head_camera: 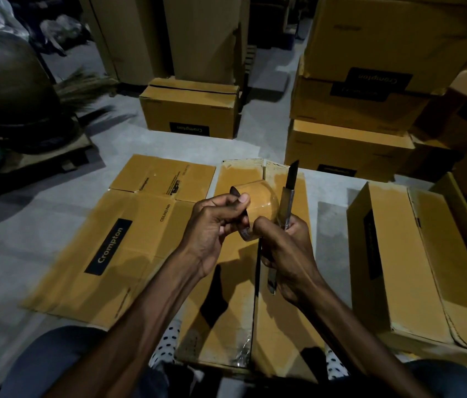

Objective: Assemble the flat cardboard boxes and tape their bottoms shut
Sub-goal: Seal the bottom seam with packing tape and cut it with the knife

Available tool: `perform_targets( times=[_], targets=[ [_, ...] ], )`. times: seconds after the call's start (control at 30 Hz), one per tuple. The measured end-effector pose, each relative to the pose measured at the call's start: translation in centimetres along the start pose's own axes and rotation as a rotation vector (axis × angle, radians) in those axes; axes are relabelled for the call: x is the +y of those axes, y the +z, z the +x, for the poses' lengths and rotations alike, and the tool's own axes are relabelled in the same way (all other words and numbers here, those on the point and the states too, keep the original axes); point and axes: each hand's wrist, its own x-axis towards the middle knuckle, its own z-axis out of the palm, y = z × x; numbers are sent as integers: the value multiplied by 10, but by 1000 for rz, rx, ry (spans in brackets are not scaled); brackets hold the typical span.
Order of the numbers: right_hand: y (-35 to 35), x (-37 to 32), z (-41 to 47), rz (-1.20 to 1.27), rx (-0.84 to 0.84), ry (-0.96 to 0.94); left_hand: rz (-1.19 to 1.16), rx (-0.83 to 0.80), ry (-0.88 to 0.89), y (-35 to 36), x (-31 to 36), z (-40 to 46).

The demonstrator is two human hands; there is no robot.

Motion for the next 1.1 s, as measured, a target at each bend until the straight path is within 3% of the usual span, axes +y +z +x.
perform_targets(
  times=[0.43, 0.67, 0.77, 0.87, 0.97, 1.1],
  targets=[
    [-1, -3, -1, 1, -17, 27, -19, 16, -29, -1, 1, 1],
    [-17, -7, -1, -30, -183, 55, -158, 75, -95, -8, 5, 6],
    [-19, -9, 0, -41, -100, 40, 109, 158, -58, -8, 5, 2],
    [-20, -11, 0, -31, -29, 19, 564, 319, 220, -14, -3, 2],
    [-22, -12, 1, -38, 9, -15, 767, 174, 490, -19, -9, 1],
    [-22, -9, 1, -32, 30, -51, 1001, 34, 646, -23, -15, -1]
  ],
)
